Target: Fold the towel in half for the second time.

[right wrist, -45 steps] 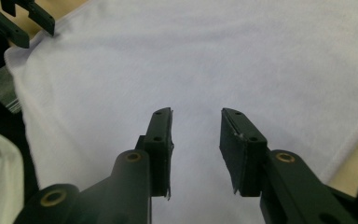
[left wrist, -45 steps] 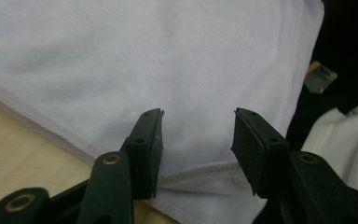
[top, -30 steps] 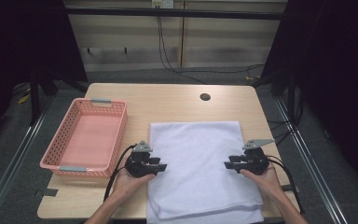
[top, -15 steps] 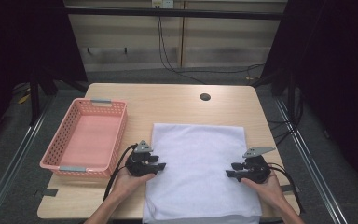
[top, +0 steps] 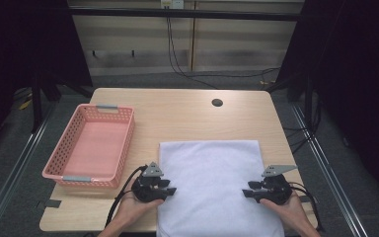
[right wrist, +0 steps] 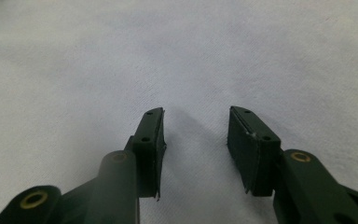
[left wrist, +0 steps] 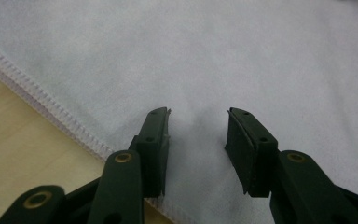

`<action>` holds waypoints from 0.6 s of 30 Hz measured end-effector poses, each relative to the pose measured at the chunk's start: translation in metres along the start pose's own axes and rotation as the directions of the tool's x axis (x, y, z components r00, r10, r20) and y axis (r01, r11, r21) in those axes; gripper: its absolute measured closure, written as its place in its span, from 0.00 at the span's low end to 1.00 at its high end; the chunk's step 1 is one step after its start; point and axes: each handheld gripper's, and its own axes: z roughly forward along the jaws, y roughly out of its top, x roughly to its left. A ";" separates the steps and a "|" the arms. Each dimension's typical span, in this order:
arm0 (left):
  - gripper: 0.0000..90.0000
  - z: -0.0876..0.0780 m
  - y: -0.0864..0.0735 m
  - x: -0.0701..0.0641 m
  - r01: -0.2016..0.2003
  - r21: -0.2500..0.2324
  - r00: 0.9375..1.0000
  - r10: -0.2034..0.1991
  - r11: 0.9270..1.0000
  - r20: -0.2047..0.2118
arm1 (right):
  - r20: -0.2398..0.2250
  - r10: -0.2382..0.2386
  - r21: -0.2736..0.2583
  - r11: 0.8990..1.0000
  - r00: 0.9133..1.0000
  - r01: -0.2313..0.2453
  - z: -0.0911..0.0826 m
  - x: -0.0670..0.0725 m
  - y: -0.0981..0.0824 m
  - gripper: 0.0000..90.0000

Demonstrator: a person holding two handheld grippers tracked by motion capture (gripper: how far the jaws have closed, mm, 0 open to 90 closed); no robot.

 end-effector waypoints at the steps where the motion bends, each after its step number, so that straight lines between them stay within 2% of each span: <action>1: 0.65 -0.001 -0.002 0.000 0.014 -0.009 1.000 -0.014 1.000 0.014 | -0.003 0.000 0.006 1.000 1.000 0.000 -0.002 0.001 -0.001 0.63; 3: 0.66 -0.005 -0.006 -0.002 0.026 -0.001 0.999 -0.026 1.000 0.042 | -0.013 -0.006 0.013 1.000 1.000 0.006 -0.005 0.005 -0.005 0.65; 4: 0.66 -0.007 -0.008 -0.004 0.015 0.003 0.999 -0.015 1.000 0.043 | -0.015 -0.024 0.026 0.999 1.000 0.025 -0.010 0.011 -0.011 0.69; 5: 0.66 -0.009 -0.011 -0.008 -0.008 0.005 0.999 0.008 1.000 0.034 | -0.015 -0.024 0.026 0.999 1.000 0.025 -0.010 0.011 -0.011 0.69; 8: 0.64 -0.014 -0.018 -0.016 -0.009 0.010 0.999 0.009 1.000 0.051 | -0.042 -0.033 0.038 0.999 0.999 0.035 -0.016 0.020 -0.019 0.71; 10: 0.64 -0.016 -0.020 -0.018 -0.016 0.016 0.998 0.015 1.000 0.063 | -0.075 -0.043 0.075 0.996 0.996 0.049 -0.021 0.028 -0.022 0.71; 11: 0.64 -0.018 -0.021 -0.020 -0.013 0.020 0.997 0.011 1.000 0.074 | -0.075 -0.043 0.075 0.996 0.996 0.049 -0.021 0.028 -0.022 0.71; 12: 0.64 -0.019 -0.021 -0.020 -0.019 0.036 0.996 0.016 0.999 0.089 | -0.102 -0.050 0.105 0.993 0.994 0.061 -0.023 0.033 -0.024 0.71; 14: 0.64 -0.020 -0.020 -0.022 -0.038 0.050 0.996 0.034 0.998 0.086 | -0.100 -0.048 0.101 0.993 0.994 0.058 -0.024 0.034 -0.024 0.72; 16: 0.62 -0.020 -0.015 -0.020 -0.024 0.028 0.995 0.021 0.999 0.101 | -0.113 -0.022 0.085 0.996 0.993 0.032 -0.025 0.027 -0.023 0.69; 17: 0.62 -0.021 -0.009 -0.017 -0.028 0.016 0.996 0.027 0.999 0.088 | -0.097 -0.017 0.067 0.997 0.995 0.024 -0.027 0.023 -0.021 0.67; 18: 0.61 -0.021 -0.006 -0.014 -0.024 -0.005 0.996 0.025 1.000 0.085 | -0.069 0.001 0.018 1.000 0.998 0.000 -0.032 0.015 -0.017 0.67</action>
